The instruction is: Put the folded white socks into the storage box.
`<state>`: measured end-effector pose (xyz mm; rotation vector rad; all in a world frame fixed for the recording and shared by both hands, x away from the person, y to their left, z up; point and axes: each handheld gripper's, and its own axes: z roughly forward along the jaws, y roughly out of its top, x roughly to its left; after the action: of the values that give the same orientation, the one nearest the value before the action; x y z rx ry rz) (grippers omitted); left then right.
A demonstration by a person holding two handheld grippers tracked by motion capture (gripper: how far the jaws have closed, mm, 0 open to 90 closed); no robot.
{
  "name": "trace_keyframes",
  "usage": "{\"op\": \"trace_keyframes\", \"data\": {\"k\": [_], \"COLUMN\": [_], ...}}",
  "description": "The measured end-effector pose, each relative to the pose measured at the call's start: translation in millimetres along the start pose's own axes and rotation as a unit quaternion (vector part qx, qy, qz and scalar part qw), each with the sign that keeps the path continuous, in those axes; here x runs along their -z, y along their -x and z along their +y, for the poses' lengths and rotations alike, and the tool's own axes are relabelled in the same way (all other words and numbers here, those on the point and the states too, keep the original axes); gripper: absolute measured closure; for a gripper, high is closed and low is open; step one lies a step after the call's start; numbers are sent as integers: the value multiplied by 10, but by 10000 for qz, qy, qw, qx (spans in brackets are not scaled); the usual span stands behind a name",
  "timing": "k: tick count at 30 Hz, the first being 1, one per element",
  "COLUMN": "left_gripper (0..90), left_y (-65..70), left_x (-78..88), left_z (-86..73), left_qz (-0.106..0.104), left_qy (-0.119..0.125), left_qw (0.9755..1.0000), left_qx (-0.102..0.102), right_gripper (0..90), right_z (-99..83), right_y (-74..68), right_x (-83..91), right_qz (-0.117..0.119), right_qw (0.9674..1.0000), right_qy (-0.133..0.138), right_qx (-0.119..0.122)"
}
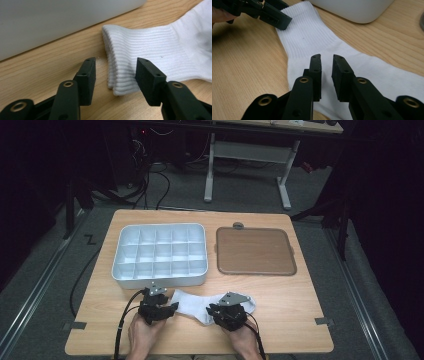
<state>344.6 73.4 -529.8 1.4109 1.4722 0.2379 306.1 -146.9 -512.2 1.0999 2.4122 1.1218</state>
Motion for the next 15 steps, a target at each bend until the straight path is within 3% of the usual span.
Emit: {"op": "trace_keyframes", "data": {"k": [8,11,15], "left_gripper": [644,693,763], "left_y": [12,0,-19], "left_x": [-8,-5,2], "left_z": [6,8,20], "left_qz": [-106,-181,-328], "left_qy": [-70,-121,-185], "left_qw": [9998,9996,9986], "left_qx": [134,155,371], "right_gripper": [805,810,812], "right_z": [-60,-89,-101], "right_y": [-35,-40,-26], "right_x": [-138,-136,-129], "right_qz": [-73,-59,-51], "right_qw": [9997,9998,9998], "right_qy": [-238,-205,-207], "right_qx": [64,41,36]}}
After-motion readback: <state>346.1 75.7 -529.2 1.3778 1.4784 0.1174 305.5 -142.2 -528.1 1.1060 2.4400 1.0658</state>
